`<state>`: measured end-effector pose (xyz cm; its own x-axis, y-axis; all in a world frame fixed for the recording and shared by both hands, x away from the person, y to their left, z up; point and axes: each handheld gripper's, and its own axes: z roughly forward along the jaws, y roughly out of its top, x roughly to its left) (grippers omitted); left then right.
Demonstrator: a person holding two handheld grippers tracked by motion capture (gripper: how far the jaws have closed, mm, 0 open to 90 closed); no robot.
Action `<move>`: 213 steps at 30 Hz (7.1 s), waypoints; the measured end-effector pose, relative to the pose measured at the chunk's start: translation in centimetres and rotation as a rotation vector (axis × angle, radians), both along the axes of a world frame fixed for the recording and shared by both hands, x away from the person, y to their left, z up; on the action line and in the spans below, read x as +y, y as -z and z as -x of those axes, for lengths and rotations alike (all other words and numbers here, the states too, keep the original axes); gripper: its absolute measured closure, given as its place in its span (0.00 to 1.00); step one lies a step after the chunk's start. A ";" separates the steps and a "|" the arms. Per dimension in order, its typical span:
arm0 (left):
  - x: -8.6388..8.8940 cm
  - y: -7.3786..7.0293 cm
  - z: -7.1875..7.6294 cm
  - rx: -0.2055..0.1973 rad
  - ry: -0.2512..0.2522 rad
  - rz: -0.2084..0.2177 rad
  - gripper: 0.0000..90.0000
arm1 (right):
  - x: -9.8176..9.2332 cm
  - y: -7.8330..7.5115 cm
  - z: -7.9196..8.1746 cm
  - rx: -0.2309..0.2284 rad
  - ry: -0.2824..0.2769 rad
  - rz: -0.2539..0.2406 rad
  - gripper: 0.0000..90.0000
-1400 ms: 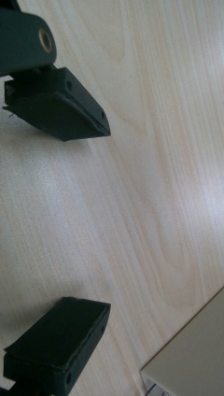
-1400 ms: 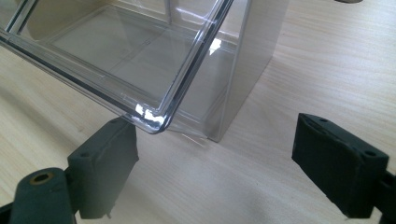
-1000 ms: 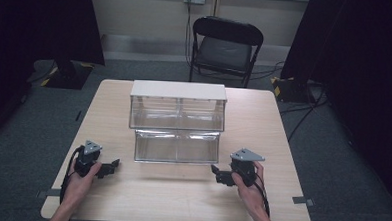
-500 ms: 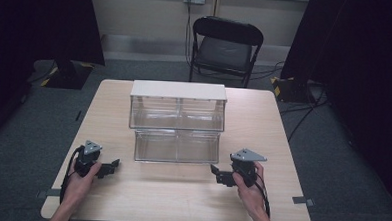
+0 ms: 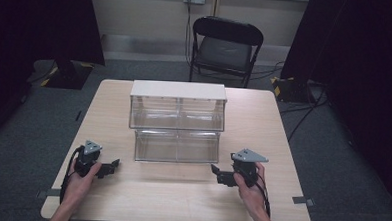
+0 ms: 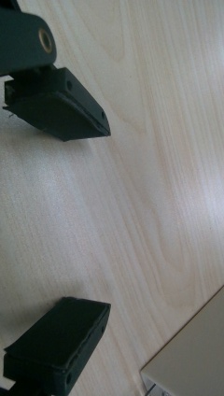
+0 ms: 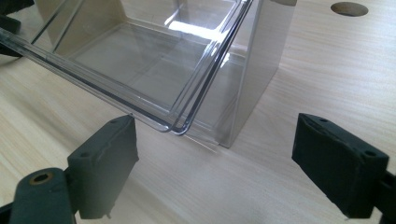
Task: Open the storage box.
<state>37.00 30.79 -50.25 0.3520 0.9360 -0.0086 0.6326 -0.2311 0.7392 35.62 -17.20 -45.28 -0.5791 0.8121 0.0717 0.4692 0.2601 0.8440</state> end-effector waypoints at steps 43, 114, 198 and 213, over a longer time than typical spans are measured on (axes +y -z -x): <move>0.0 0.0 0.0 0.000 0.000 0.000 0.14 | 0.0 -1.1 0.0 -0.029 -0.007 -0.033 0.15; 0.0 0.0 0.0 -0.001 -0.001 0.000 0.14 | 1.7 -3.9 -1.3 -0.079 -0.019 -0.082 0.16; 0.0 0.0 0.0 -0.001 -0.002 0.000 0.14 | 3.1 -7.1 -3.1 -0.124 -0.051 -0.159 0.15; 0.0 0.0 0.0 -0.002 -0.002 0.000 0.14 | 3.1 -7.4 -3.4 -0.126 -0.058 -0.151 0.15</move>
<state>36.99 30.77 -50.26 0.3498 0.9368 -0.0080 0.6320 -0.2297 0.7401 38.98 -14.06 -37.91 -0.6371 0.7622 0.1145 0.3453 0.1494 0.9265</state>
